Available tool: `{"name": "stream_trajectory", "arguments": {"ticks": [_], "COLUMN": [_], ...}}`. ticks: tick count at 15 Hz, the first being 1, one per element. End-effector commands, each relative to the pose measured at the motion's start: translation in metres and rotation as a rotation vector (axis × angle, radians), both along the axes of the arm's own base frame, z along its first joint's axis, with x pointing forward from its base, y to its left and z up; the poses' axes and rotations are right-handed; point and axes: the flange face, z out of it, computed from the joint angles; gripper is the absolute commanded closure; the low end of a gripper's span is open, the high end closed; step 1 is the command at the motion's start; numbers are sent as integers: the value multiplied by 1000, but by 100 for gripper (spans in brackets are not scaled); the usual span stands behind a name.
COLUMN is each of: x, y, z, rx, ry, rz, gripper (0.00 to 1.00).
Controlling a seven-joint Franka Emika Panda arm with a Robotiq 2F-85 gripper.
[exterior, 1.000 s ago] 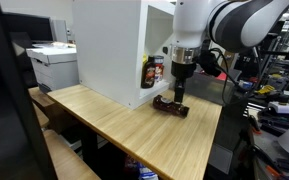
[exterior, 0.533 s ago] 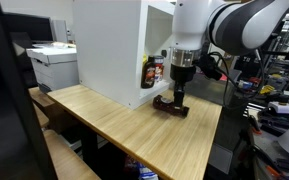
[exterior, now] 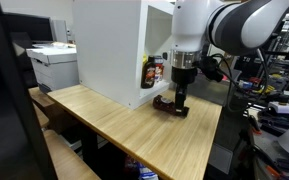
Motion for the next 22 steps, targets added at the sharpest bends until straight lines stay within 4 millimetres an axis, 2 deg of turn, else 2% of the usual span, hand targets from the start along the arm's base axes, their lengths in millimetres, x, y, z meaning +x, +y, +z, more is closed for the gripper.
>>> {"name": "stream_trajectory", "arguments": {"ticks": [1,11,15,20,22], "x": [-7,-17,-11,-4,-4], "y": [-9,-21,-33,-37,-36], "z": [-4,-26,-40,-50,-51], "rx": [-8,-31,-39,-35,-36], "ry": [30,85,94,100,105], "rz": [-55,-73,-92,-111,-114], "gripper": [0,0,0,0,5]}}
